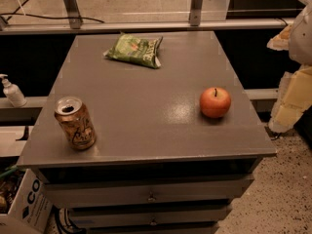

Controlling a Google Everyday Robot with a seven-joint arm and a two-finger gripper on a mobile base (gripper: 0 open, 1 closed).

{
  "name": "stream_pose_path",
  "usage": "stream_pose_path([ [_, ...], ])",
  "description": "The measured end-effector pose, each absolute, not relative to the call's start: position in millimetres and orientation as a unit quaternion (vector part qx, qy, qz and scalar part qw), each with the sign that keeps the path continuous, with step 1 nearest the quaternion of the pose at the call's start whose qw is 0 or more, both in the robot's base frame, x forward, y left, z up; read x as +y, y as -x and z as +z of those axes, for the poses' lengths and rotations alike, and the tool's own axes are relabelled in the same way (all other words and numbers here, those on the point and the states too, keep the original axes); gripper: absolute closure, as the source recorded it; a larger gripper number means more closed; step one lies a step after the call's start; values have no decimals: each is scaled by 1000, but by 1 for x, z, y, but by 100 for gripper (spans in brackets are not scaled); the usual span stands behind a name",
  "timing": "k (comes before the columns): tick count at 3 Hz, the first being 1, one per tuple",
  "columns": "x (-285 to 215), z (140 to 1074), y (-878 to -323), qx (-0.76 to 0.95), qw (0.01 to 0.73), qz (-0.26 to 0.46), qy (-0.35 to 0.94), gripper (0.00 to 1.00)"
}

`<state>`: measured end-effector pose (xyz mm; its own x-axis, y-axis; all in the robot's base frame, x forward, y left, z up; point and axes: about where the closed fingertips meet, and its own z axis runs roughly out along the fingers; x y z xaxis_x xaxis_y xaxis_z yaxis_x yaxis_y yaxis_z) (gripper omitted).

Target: Move orange can near apple

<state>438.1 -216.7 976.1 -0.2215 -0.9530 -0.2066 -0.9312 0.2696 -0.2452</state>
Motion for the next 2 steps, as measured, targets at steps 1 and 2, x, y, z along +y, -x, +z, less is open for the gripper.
stream_pose_path([
  [1, -217, 976, -438, 781, 159, -34, 603, 0],
  [2, -213, 976, -440, 776, 164, -33, 608, 0],
])
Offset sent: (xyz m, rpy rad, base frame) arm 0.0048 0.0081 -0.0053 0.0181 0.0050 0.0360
